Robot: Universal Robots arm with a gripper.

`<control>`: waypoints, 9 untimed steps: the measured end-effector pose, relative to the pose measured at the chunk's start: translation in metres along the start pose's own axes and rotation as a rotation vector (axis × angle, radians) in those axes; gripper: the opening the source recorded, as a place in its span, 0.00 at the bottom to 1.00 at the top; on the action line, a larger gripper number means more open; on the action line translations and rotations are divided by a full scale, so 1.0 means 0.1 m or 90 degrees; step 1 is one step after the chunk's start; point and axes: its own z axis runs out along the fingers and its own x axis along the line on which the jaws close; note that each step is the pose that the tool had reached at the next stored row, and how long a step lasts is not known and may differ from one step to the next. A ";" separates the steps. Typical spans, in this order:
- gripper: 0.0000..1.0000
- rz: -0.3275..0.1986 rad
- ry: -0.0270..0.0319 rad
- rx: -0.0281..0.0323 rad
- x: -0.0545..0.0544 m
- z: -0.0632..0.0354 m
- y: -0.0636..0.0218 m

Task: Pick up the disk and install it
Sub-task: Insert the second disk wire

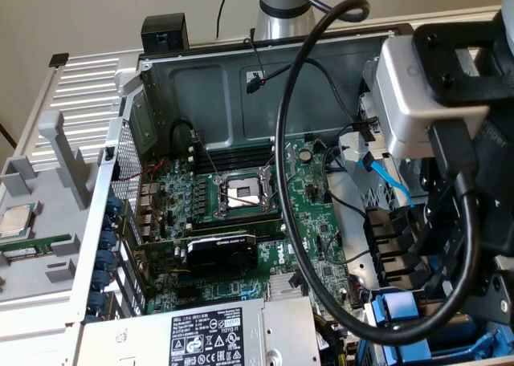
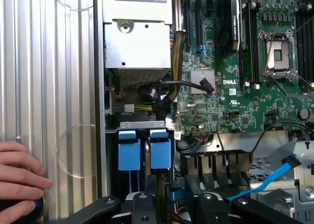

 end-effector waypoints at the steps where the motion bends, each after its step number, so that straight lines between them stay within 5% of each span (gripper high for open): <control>1: 0.37 0.000 -0.0007 0.0000 0.00 0.003 0.000; 9: 0.37 0.000 -0.0085 -0.0004 0.03 0.024 -0.002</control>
